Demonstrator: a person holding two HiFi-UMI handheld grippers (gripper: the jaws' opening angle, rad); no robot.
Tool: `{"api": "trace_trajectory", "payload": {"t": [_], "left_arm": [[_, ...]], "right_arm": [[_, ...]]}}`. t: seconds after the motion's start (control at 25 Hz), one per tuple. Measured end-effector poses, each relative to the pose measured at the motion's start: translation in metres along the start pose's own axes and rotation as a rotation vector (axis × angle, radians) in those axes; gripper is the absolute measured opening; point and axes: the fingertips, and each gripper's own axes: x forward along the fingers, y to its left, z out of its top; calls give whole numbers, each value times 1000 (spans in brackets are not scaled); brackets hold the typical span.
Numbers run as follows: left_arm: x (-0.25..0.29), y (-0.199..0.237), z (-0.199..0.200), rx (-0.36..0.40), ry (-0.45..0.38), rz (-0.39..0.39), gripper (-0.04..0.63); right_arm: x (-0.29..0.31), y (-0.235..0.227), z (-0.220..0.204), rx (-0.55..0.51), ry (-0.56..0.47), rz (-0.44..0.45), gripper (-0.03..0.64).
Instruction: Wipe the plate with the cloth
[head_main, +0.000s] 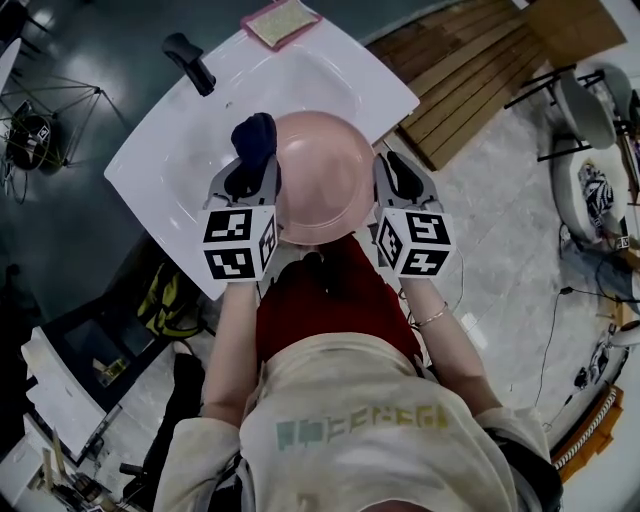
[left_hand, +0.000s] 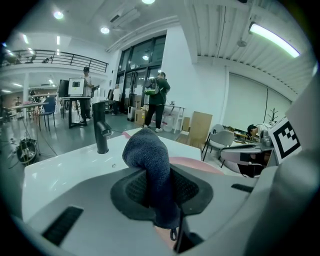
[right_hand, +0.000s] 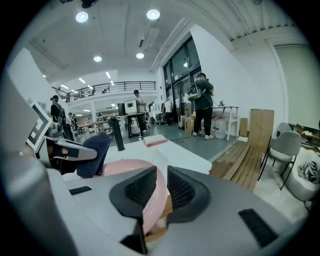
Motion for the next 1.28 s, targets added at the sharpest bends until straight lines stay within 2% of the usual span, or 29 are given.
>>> {"api": "trace_trajectory", "payload": {"t": [0.4,0.84,1.28], "left_arm": [[-18,-2,16,-12,-88,-32,80],[-48,-8,33,4,-178,-57,80],[-74,-11,43,22,-250,-60,80]], "right_arm": [[-33,18,36,-49,-184,28,49],[-63,32,51,-27,-252,44,37],[-81,42,53,-67,-262,28,37]]}}
